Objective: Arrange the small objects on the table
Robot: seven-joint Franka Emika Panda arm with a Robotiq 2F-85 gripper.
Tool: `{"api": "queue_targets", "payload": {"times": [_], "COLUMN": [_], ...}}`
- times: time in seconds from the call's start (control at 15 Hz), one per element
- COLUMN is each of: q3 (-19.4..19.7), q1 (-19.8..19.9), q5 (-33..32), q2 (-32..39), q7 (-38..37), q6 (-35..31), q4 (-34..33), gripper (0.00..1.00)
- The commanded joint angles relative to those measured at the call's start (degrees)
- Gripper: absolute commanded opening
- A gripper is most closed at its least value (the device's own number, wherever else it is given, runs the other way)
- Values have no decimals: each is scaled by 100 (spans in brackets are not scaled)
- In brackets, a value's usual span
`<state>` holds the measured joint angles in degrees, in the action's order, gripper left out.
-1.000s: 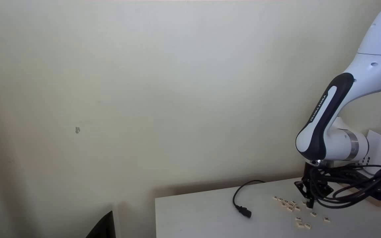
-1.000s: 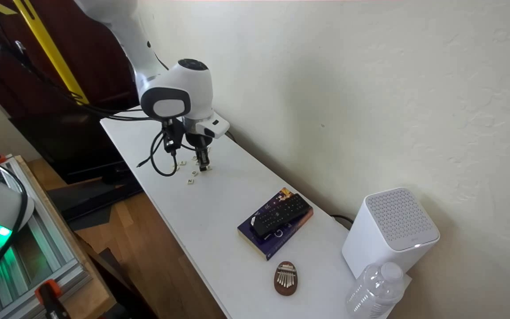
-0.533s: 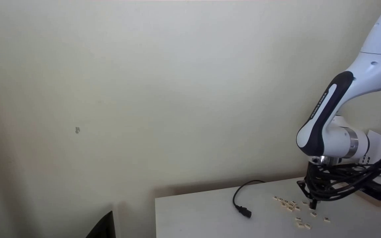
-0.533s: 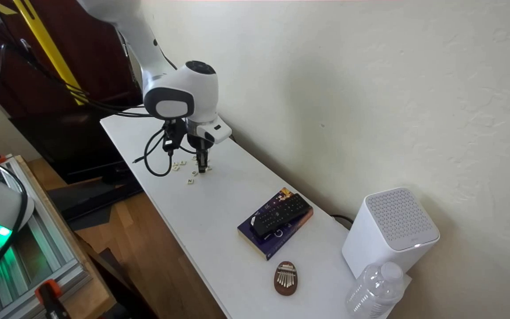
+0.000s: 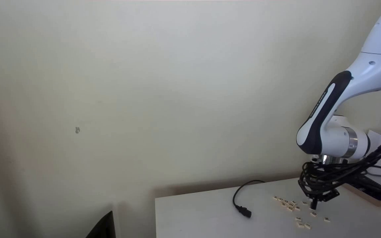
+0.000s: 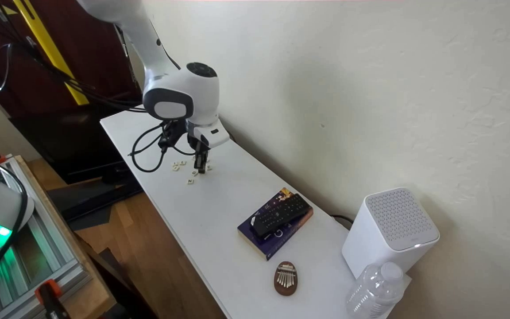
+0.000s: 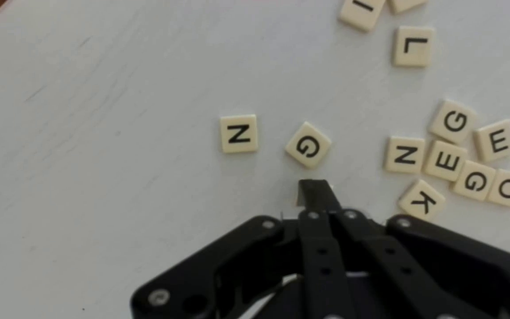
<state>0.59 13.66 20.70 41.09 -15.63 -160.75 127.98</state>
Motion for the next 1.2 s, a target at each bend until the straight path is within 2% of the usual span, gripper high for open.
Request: {"api": "queue_targets", "payload": {"times": [0.0, 1.13], "q3": [59, 221], "q1": [-32, -50], "q5": [296, 877], "q2": [85, 46], "q7": [-264, -934], "q6": [202, 616], "q4": [19, 0], "gripper": [0, 0]}}
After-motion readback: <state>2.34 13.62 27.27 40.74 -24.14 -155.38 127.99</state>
